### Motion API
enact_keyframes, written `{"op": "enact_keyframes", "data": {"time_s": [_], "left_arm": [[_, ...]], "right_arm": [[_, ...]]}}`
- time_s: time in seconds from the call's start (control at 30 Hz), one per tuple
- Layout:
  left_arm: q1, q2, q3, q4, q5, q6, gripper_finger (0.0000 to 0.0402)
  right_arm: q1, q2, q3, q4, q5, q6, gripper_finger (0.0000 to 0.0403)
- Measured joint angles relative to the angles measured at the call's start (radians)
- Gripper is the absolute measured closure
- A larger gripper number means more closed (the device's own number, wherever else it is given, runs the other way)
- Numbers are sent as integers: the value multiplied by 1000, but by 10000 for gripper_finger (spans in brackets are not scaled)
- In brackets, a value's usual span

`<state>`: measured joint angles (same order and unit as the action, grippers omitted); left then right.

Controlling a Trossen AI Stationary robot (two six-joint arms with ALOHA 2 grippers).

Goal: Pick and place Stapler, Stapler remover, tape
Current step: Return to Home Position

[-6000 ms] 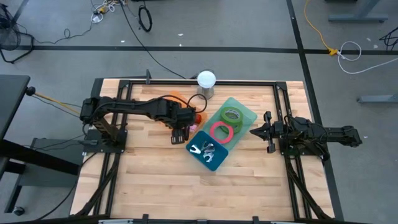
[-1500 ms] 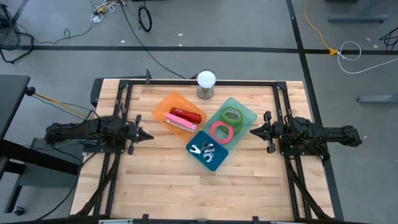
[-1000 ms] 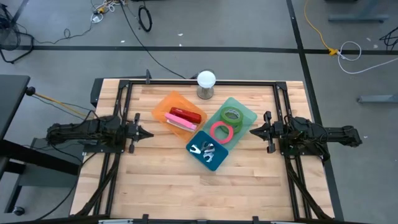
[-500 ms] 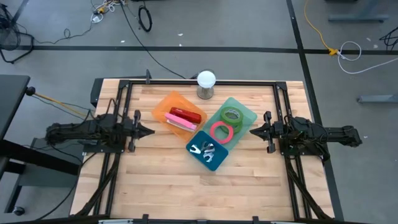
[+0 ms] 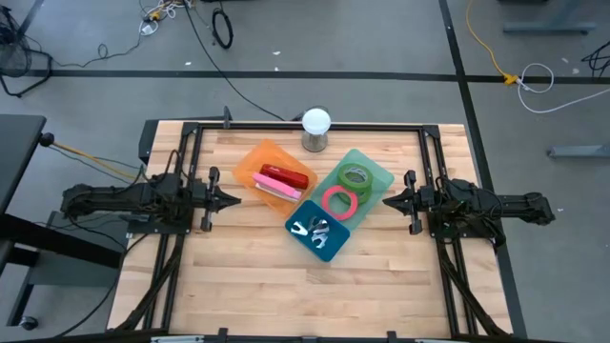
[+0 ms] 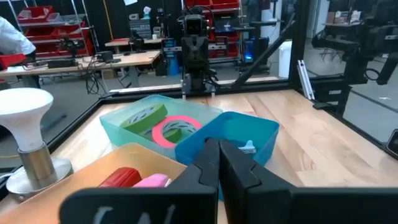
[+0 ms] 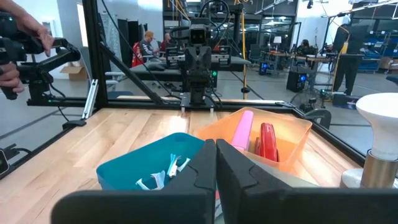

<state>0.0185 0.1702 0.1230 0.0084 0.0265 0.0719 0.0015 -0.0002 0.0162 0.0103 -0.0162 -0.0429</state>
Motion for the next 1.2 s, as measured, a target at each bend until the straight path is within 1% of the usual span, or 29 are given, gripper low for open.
{"op": "enact_keyframes", "data": {"time_s": [0.17,0.3,0.47,0.57,0.63,0.73,0.9,1.2], "left_arm": [[0,18,0,-5,3,1,399],[0,29,0,-33,-27,2,399],[0,25,-1,-16,-31,0,400],[0,25,-51,38,-24,-20,399],[0,25,-82,52,-23,-67,399],[0,25,-95,73,-23,-92,400],[0,25,-100,69,-28,-63,399],[0,26,-100,-10,-29,-60,399]], "right_arm": [[0,0,0,0,0,0,392],[0,0,0,0,0,0,392],[0,0,0,0,0,0,392],[0,0,0,0,0,0,392],[0,0,0,0,0,0,392],[0,0,0,0,0,0,392],[0,0,0,0,0,0,392],[0,0,0,0,0,0,392]]}}
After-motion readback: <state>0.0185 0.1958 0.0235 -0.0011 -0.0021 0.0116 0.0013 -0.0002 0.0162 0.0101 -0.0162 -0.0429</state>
